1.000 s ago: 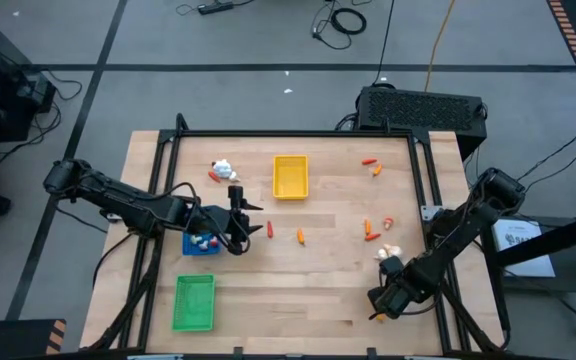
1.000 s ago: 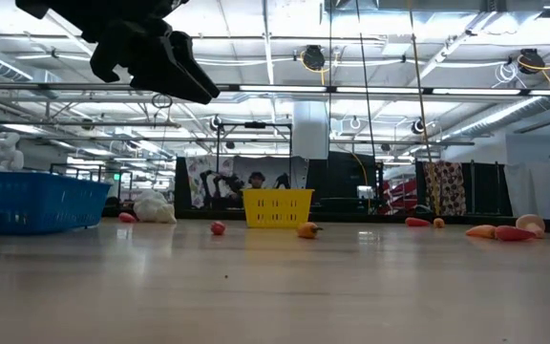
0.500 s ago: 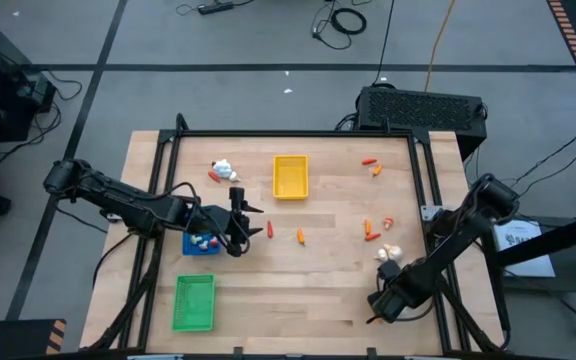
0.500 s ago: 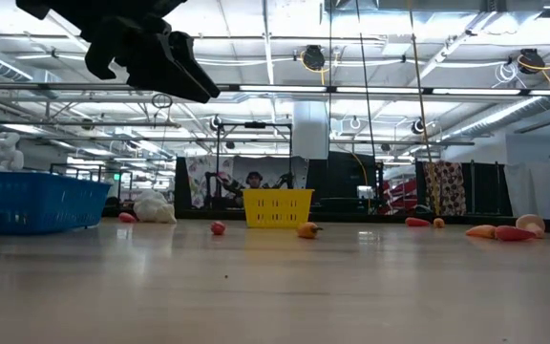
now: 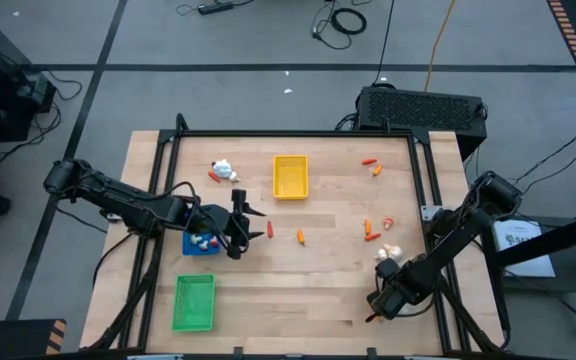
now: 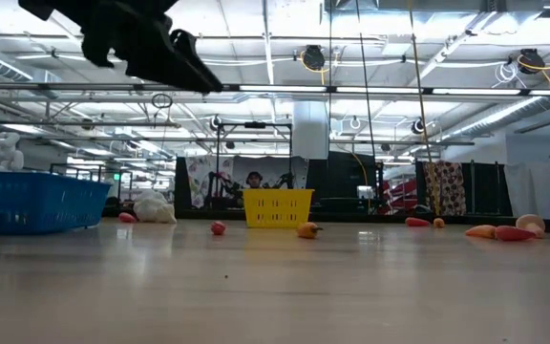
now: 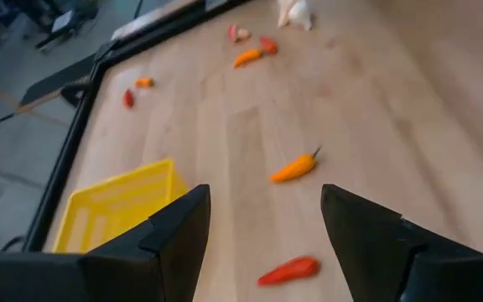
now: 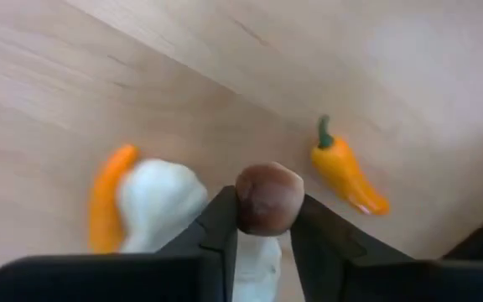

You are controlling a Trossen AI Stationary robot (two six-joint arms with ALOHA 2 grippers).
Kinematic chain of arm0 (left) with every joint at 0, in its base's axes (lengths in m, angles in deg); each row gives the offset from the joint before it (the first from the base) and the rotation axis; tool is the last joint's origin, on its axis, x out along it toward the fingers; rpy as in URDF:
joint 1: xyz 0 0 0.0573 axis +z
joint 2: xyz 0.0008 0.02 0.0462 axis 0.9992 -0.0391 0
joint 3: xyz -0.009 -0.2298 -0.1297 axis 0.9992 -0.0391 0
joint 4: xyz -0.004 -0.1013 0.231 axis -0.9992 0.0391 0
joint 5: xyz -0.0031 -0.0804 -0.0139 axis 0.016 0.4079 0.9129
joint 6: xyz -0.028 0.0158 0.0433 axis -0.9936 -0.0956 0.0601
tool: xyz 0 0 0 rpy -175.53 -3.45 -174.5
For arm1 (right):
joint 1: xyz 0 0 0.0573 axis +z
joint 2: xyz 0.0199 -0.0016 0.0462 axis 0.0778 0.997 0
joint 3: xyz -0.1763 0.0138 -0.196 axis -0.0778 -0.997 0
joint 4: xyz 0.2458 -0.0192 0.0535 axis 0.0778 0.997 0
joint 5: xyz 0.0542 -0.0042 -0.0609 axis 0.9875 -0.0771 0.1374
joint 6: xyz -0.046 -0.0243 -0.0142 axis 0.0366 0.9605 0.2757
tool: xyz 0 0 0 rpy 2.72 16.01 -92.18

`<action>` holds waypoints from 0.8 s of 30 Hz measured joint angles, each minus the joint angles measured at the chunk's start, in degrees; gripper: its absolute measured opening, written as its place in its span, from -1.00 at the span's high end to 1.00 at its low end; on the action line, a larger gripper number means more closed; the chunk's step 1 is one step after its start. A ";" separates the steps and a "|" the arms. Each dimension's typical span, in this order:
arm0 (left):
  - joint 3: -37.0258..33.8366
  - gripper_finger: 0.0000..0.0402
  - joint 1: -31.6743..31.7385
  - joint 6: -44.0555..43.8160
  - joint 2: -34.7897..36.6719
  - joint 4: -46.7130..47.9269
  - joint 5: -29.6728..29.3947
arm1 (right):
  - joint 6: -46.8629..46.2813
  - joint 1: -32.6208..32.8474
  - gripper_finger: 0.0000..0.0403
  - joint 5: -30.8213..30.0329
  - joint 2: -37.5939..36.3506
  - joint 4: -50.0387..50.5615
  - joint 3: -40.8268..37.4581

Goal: Sort produce into baskets
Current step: Put the brown mushroom into the blue bin

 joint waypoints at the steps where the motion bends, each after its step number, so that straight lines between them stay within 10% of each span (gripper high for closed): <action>1: 0.00 -0.17 0.02 -0.02 0.01 -0.64 0.82 | 0.67 -0.29 0.67 -1.26 -0.72 0.00 0.00; 14: 0.02 -0.17 -0.05 7.38 -10.31 -26.48 13.22 | 35.37 -10.95 0.68 -32.55 -12.80 -16.24 0.00; 24: 2.65 -0.17 -0.93 11.42 -25.50 -50.53 22.05 | 69.81 -19.14 0.68 -29.37 -12.61 -40.25 0.02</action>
